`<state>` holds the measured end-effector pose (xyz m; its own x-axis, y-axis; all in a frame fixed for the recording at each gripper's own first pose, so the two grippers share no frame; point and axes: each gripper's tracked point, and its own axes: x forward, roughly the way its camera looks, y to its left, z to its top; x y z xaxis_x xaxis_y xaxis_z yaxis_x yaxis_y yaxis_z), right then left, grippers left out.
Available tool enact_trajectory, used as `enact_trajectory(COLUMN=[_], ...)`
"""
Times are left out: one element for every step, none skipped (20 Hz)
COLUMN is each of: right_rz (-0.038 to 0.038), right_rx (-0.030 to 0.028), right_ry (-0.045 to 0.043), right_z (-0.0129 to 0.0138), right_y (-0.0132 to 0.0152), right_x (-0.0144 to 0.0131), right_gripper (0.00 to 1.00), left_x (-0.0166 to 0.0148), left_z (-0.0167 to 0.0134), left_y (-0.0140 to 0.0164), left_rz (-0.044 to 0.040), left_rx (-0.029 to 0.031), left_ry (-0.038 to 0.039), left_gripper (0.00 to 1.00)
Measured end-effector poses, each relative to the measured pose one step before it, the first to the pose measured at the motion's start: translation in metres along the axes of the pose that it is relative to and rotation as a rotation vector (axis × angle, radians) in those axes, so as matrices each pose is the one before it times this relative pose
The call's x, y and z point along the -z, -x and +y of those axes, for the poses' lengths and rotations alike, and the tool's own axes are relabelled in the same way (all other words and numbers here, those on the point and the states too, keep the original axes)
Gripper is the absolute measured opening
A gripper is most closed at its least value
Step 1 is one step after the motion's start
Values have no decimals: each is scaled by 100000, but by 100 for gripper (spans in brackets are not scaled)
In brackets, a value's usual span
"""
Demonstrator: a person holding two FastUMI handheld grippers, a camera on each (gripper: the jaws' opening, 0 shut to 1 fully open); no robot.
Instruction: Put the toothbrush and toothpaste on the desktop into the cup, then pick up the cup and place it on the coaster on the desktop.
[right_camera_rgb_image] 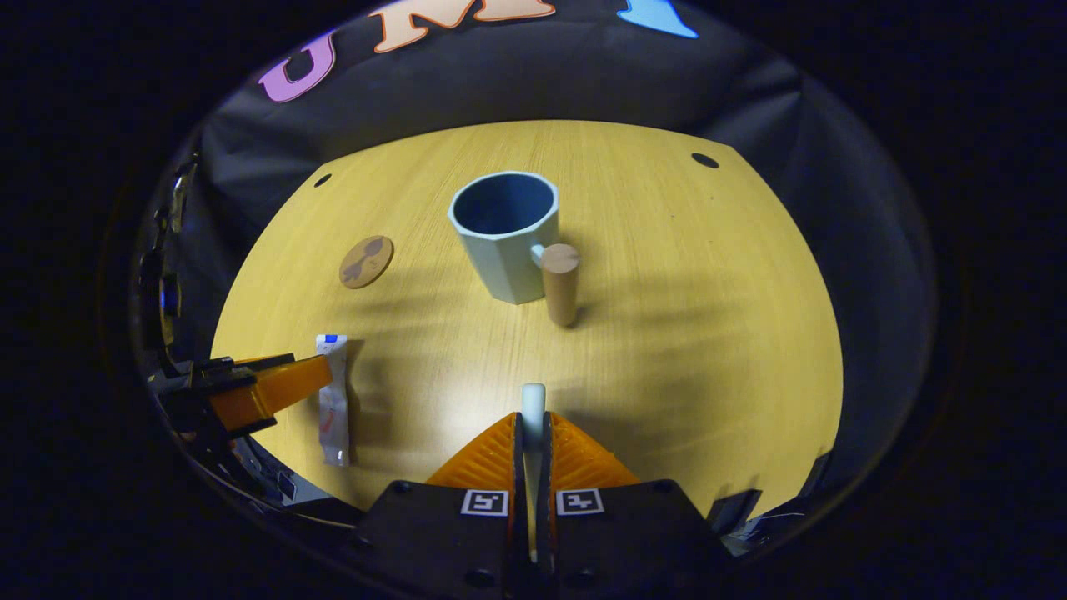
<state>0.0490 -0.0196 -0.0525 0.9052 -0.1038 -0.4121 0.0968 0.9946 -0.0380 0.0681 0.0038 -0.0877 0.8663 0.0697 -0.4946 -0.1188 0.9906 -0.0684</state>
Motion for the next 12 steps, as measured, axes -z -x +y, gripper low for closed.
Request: enact_trajectory(right_rz=[-537, -488, -417, -258, -321, -456, -395, 78, -38, -331, -383, -235], right_rx=[193, 549, 768, 925, 1119, 803, 269, -5, 347, 271, -382, -770], right_ry=[-1376, -1304, -829, -363, -237, -155, -172, 242, 205, -163, -781, -1015], right_z=[-573, -666, -761, -730, -743, -729, -478, -419, -475, -346, -151, -41], right_y=[403, 336, 268, 224, 183, 144, 117, 122, -9, -17, 138, 161], right_x=[96, 37, -9, 12, 70, -127, -65, 43, 83, -108, -103, -123], right_gripper=[7, 6, 7, 7, 6, 7, 7, 6, 5, 6, 7, 7], left_x=[326, 143, 194, 116, 130, 102, 129, 44, 146, 54, 112, -104], left_z=[-2, 41, 157, 184, 163, 150, -39, -113, -120, -160, 276, 307], left_y=[-499, -316, -316, -209, -165, -190, -52, -233, -205, -115, -90, 58], left_rz=[2365, 2188, 1952, 1823, 1799, 1846, 1254, 1021, 1063, 939, 480, 363], left_rx=[-241, -425, -1056, -1144, -963, -977, -744, -375, 72, -114, -1095, -1279], left_ry=[1480, 796, -387, -781, -914, -859, -620, -663, -627, -342, -565, -421], left_gripper=[93, 91, 92, 82, 79, 73, 70, 62, 63, 52, 46, 34])
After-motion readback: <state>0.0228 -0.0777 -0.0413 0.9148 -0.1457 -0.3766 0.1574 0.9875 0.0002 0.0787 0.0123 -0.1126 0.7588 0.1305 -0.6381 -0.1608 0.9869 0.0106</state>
